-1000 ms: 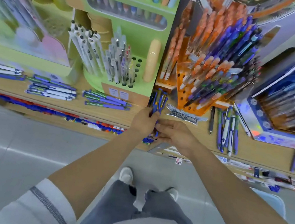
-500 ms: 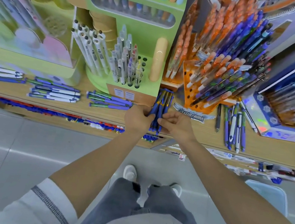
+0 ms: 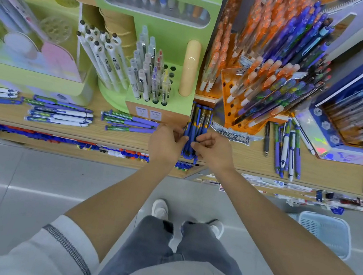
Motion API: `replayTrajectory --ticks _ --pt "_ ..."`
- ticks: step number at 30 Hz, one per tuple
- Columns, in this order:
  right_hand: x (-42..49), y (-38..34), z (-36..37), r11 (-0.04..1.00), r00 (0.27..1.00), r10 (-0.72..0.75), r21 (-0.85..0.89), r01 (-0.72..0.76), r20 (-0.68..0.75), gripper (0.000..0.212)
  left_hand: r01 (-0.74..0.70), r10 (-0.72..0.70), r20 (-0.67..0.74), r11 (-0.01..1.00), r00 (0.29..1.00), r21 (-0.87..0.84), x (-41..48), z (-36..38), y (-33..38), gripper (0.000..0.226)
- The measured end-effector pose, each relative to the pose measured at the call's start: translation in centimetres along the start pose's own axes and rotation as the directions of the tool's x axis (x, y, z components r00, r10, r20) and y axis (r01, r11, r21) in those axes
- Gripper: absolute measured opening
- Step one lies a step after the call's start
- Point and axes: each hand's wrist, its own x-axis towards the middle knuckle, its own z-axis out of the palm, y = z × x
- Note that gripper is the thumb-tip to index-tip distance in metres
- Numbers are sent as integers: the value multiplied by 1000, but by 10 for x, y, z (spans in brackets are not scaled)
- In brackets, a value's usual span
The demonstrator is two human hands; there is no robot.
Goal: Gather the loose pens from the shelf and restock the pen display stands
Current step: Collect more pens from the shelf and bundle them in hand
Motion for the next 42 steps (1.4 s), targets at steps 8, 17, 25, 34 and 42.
replayTrajectory --ticks 8,17,25,34,42 --pt "4 3 -2 995 997 -77 -62 77 17 16 -121 119 52 991 992 49 -1 2 -11 27" --pt "-12 20 -72 978 982 -172 106 179 -75 11 -532 525 -130 847 841 -26 -32 9 35 17" --pt "-2 74 -189 983 910 -112 -178 42 -399 6 -562 509 421 827 751 2 -44 89 104 35" --pt "32 105 -239 888 988 -61 -459 -11 -141 6 -429 378 379 902 845 55 -45 160 154 39" --pt "48 103 -268 905 999 5 -424 9 33 24 -259 216 211 945 953 202 -41 189 172 24"
